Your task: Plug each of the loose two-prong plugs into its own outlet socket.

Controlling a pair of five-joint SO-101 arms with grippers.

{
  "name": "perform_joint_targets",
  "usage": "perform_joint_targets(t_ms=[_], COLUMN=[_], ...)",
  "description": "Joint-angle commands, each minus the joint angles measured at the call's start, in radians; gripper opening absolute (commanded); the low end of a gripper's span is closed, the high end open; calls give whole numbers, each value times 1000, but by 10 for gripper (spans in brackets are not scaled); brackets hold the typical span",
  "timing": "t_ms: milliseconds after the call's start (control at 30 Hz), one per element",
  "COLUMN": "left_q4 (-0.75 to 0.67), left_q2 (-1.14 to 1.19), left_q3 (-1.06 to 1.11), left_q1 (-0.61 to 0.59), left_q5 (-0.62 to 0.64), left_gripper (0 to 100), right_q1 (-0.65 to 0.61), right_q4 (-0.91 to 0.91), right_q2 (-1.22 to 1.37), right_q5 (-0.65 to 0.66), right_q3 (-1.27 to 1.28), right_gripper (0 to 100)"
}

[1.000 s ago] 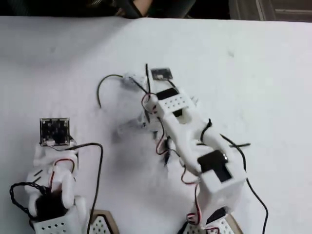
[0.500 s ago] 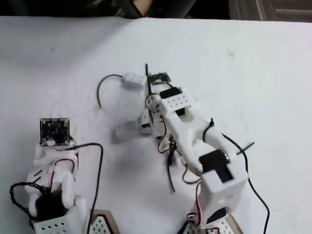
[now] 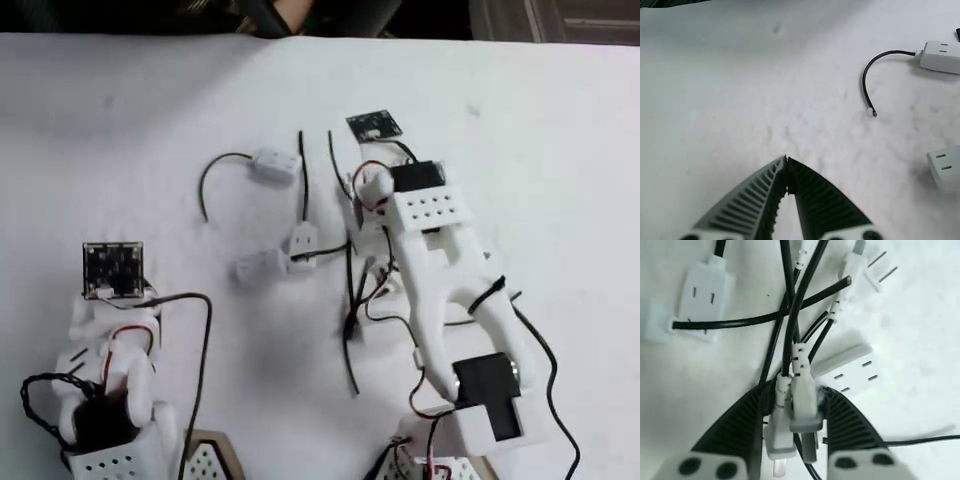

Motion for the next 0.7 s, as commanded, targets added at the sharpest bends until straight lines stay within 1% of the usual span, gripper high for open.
perform_joint_targets(t_ms=[0,100,133,500,667], left_q4=[-18,-18,-18,-18,-18], left_q2=[-12,-12,-12,-12,-12], left_q3=[-5,-5,-5,-3,-3], left_q1=[-2,-2,-2,-2,-2], left_q5=[0,0,0,0,0], left_gripper=[24,24,24,24,24], right_q1=[21,19,19,8,7], right_q4=[12,12,18,111,114], right_q2=[-1,19,21,30,50], right_q5=[58,61,64,66,66], right_q3=[17,35,35,-28,-26], right_gripper=[62,146,159,144,156])
